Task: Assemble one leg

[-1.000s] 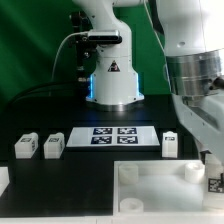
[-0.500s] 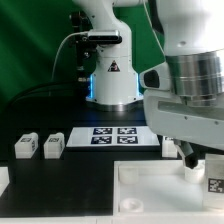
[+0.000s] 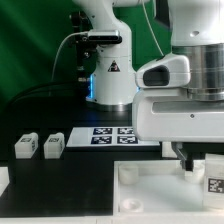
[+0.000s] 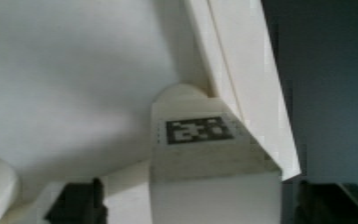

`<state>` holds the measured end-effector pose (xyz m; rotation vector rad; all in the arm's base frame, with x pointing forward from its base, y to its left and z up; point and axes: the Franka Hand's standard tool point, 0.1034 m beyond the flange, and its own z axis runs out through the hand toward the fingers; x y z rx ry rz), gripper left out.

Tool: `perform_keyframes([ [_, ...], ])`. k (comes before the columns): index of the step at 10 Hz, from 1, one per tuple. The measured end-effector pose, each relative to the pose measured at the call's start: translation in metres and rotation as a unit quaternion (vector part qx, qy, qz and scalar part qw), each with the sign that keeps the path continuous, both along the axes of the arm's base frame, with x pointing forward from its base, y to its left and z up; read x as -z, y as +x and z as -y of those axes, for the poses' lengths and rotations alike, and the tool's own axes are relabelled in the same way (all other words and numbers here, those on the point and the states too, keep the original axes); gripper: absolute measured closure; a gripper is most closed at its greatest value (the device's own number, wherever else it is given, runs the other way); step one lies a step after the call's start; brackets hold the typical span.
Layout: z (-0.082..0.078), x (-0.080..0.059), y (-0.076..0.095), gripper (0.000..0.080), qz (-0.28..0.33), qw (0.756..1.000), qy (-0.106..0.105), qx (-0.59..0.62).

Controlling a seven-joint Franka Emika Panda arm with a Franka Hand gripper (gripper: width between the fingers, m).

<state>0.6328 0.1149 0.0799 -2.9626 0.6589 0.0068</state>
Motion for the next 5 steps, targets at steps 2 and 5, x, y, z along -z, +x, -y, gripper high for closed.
perform_keyframes([
  [2,-0.0003,0.0002,-0.0002,0.0508,-0.011,0.994,0.002,0.105],
  [5,-0.0013,-0.0028,0.0011,0.0508,-0.046,0.944,0.004,0.326],
])
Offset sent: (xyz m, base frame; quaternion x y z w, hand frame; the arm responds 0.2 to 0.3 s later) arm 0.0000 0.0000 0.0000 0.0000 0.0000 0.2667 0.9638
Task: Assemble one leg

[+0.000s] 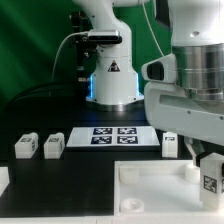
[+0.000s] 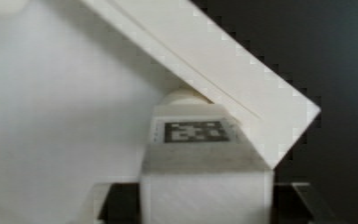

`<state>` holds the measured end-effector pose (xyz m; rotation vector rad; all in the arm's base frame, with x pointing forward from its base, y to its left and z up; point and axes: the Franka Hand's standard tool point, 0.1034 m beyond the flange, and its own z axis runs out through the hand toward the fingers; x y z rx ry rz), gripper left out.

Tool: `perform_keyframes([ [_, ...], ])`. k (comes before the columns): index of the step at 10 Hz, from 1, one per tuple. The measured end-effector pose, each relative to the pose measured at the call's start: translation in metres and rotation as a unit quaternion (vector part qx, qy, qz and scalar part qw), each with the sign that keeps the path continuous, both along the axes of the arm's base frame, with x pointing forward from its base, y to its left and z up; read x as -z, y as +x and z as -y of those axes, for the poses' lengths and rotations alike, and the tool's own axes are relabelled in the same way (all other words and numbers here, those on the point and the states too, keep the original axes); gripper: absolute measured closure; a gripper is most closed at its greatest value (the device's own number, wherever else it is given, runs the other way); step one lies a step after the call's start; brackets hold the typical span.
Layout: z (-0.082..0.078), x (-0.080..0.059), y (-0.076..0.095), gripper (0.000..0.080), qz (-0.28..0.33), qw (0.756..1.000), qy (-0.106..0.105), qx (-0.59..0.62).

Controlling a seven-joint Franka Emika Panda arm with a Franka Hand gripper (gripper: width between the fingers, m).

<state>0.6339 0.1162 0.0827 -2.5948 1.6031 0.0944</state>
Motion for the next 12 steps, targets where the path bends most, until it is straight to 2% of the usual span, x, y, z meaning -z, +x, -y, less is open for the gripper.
perform_keyframes([
  [1,-0.001,0.0,0.001,0.0508,-0.023,0.992,0.003,0.127],
  [3,-0.002,0.005,0.002,0.0508,-0.04,0.942,0.022,0.331],
  [5,-0.003,0.005,0.002,0.0508,-0.04,0.942,0.021,0.333],
  [6,-0.003,0.005,0.002,0.0508,-0.039,0.946,0.021,0.322],
  [7,-0.003,0.006,0.001,0.04,-0.033,0.961,0.017,0.275],
  [8,-0.005,0.007,-0.001,0.0256,-0.026,0.975,0.01,0.22],
  [9,-0.006,0.007,-0.002,0.0183,-0.022,0.985,0.01,0.171],
  [10,-0.007,0.007,-0.002,0.0183,-0.012,0.996,0.01,0.086],
  [12,-0.009,0.008,-0.005,0.0151,0.0,0.999,0.007,-0.032],
])
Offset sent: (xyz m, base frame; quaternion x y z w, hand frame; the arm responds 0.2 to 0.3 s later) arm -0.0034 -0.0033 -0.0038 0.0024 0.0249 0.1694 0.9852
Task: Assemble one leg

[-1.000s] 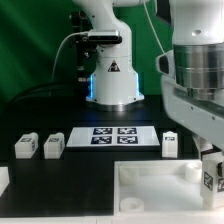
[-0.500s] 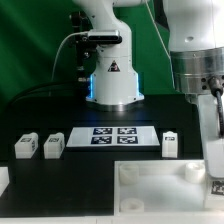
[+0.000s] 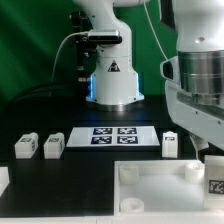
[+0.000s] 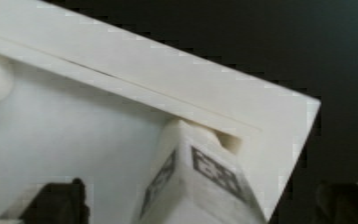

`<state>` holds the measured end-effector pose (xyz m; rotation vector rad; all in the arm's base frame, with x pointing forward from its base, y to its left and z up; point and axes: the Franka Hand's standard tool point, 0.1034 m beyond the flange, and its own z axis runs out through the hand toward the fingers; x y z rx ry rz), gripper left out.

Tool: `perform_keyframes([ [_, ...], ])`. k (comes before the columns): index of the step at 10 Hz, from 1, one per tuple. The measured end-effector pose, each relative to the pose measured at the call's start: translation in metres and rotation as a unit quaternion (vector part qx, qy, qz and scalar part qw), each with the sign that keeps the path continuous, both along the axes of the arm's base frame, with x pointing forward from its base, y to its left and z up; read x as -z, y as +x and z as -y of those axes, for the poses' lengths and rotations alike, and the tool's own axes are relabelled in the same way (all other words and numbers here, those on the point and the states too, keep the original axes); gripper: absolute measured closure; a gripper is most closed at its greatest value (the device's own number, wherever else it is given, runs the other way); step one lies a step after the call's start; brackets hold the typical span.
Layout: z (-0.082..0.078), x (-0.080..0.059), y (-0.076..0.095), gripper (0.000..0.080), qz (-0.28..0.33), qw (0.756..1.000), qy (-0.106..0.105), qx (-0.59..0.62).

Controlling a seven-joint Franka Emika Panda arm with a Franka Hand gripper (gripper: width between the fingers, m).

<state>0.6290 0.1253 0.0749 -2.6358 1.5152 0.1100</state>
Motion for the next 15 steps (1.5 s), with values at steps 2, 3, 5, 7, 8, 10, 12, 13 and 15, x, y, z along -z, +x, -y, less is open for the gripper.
perform_keyframes([
  [2,0.0012,0.0015,-0.0005,0.015,0.009,0.996,0.0,-0.086],
  [3,-0.0006,0.0068,-0.0032,0.015,0.016,0.974,-0.021,-0.226],
  [5,-0.001,0.0066,-0.0043,0.015,0.029,0.909,-0.027,-0.414],
  [7,0.0001,0.0059,-0.0037,0.0242,0.029,0.915,-0.027,-0.403],
  [8,0.0006,0.0065,-0.0039,0.0376,0.029,0.914,-0.027,-0.403],
  [10,0.0008,0.007,-0.0042,0.0506,0.02,0.953,-0.03,-0.302],
  [12,0.0003,0.007,-0.0038,0.0506,0.012,0.977,-0.033,-0.212],
  [13,0.0,0.0054,0.001,0.0506,0.003,0.995,-0.021,-0.1],
  [15,0.0036,0.0075,0.0033,0.0506,-0.017,0.986,0.027,0.162],
])
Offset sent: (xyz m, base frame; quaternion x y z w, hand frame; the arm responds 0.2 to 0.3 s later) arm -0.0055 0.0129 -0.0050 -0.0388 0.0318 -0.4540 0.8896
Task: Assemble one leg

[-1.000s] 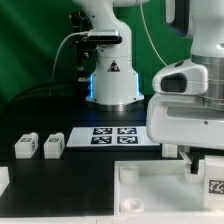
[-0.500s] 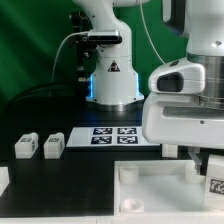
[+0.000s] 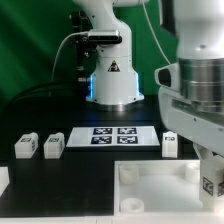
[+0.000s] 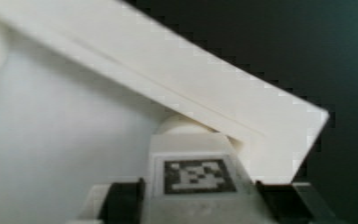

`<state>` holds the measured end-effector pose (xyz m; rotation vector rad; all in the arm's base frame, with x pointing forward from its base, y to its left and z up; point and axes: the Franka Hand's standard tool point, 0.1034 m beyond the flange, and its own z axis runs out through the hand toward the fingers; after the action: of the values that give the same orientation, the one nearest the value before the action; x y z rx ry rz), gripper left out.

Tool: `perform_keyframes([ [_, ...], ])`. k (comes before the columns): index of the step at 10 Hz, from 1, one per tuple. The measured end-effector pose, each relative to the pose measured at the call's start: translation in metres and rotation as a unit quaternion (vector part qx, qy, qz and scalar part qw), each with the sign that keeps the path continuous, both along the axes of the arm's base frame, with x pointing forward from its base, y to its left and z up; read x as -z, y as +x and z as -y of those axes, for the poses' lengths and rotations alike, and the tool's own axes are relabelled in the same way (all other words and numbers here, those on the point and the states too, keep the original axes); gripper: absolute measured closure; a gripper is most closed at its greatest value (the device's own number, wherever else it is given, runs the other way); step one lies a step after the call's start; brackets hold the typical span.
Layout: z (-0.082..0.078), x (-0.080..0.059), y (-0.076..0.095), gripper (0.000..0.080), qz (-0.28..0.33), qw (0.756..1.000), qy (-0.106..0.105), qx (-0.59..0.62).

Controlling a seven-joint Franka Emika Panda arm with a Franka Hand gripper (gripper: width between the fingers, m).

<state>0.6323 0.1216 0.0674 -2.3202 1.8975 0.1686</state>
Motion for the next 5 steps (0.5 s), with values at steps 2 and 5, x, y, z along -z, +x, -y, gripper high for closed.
perform_keyframes([
  [2,-0.0029,0.0003,0.0014,0.0506,-0.018,0.994,-0.001,0.106],
  [5,-0.0024,0.0006,0.0014,0.0505,-0.03,0.986,-0.001,0.166],
])
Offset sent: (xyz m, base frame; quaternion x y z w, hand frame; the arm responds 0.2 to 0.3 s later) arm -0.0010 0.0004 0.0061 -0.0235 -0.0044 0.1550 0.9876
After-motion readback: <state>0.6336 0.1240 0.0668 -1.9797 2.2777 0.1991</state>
